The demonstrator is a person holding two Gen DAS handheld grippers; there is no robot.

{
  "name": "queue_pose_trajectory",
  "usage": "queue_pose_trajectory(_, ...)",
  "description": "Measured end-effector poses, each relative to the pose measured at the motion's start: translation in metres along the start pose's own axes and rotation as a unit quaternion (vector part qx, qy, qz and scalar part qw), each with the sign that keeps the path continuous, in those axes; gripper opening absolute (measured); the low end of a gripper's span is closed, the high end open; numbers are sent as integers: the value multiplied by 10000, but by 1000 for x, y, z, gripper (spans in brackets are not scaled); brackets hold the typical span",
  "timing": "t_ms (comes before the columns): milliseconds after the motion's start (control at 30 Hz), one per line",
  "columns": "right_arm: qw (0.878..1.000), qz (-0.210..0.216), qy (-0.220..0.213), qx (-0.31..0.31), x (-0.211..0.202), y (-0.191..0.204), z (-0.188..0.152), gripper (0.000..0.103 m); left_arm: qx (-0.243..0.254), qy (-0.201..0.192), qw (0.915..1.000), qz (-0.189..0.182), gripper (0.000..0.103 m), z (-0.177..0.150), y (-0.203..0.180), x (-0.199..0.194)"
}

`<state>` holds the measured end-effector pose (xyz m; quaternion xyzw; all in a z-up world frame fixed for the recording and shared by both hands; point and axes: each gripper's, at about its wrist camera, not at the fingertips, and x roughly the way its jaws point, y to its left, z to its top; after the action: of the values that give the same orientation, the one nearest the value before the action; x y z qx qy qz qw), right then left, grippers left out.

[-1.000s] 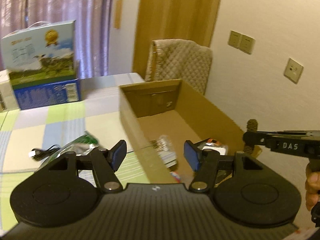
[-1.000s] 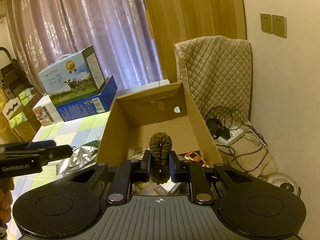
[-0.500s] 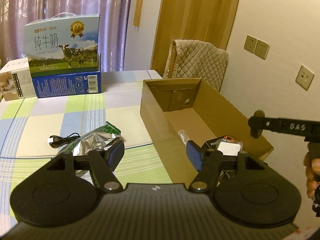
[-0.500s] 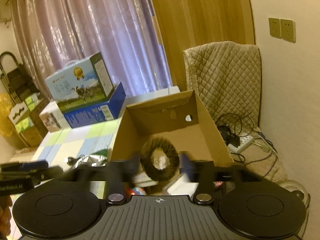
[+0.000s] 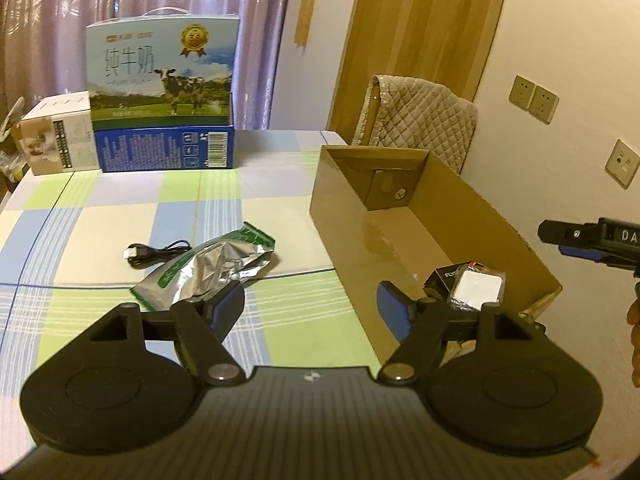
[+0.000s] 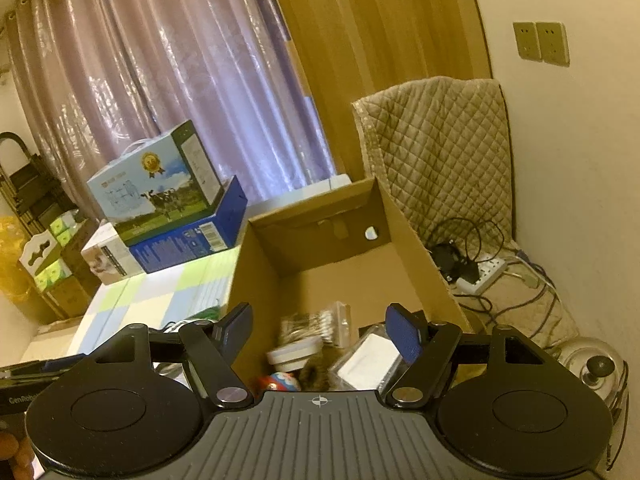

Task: Organize objects
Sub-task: 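Move both open tools back over the silver bag and black cable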

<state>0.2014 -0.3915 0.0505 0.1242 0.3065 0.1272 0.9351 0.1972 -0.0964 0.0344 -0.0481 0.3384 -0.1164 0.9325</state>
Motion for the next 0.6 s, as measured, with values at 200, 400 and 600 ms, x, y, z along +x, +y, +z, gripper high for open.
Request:
queue_pose_trajectory(200, 9998, 144, -33, -123, -10, 22, 0, 71, -20, -74, 9999, 116, 74, -8, 14, -20)
queue_pose_trajectory(400, 9991, 333, -8, -277, -16, 49, -6, 71, -170, -104, 9992, 342, 75, -19, 42, -37)
queue_pose_trajectory(600, 9976, 570, 54, -386, -14, 82, -15, 71, -239, -115, 9975, 654, 77, -29, 76, -52)
